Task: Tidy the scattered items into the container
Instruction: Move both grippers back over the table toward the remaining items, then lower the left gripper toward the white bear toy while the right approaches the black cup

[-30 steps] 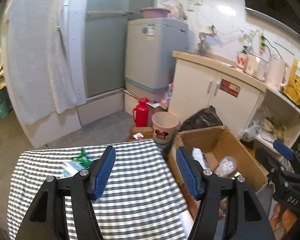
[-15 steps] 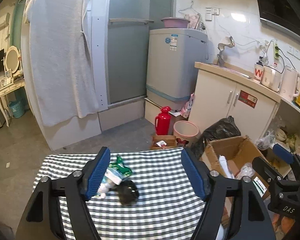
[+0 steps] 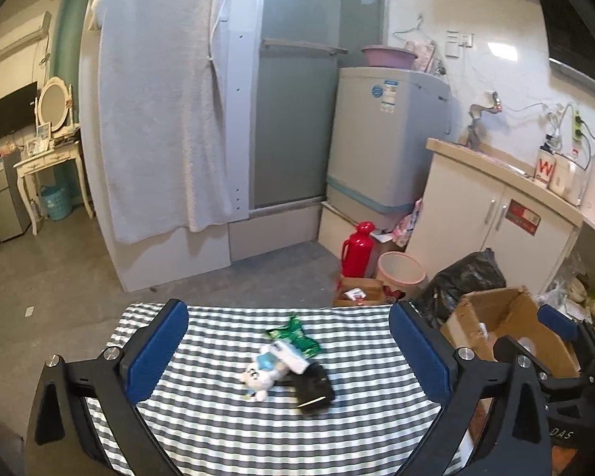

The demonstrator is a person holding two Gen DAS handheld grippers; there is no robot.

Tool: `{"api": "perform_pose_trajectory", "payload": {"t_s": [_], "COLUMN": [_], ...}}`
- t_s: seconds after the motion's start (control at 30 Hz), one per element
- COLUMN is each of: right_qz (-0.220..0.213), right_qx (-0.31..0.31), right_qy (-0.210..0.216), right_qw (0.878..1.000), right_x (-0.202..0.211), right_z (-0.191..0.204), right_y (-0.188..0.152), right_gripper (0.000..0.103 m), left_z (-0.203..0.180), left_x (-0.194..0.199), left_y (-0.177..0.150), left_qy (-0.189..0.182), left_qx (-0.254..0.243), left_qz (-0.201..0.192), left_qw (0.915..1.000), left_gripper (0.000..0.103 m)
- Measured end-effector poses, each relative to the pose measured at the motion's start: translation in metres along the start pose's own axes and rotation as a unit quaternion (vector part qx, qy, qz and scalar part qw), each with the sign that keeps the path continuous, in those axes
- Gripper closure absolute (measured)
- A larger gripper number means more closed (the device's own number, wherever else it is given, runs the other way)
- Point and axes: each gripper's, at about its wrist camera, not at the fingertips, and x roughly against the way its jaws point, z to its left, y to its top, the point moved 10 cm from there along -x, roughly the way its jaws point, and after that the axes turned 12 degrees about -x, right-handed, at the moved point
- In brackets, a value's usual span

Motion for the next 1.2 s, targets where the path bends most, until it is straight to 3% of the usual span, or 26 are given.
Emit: {"api": "perform_pose_trajectory", "payload": {"t_s": [0.2, 0.4, 0.77, 1.2], "right_qz": [0.016, 0.038, 0.075, 0.134], "right_qx": [0.017, 0.026, 0.034, 0.056], "right_qy": [0.013, 0.020, 0.020, 0.043], "right_qw": [1.000, 0.999, 0.996, 0.989], "right_x": [-0.019, -0.039, -0.074, -0.110], "right_z": [0.022, 0.034, 0.044, 0.064], "right_y": [-0.011, -0.022, -0.046, -0.088], "right_gripper": [0.000, 0.000, 0.000, 0.000], "left_z": [0.025, 0.043, 0.046, 0.053], "left_x": [-0.013, -0.033, -0.065, -0.115], "left_y": [-0.012, -0.032, -0.061, -0.110], "left_qy": [0.039, 0.050, 0.031, -0.011], "left_qx": [-0.003, -0.003, -0.021, 0.004], "left_qz": [0.014, 0.043, 0.056, 0.129], "left_qw": [0.9991, 0.9978, 0.9978, 0.9916], "left_gripper": [0.000, 0.000, 0.000, 0.000]}}
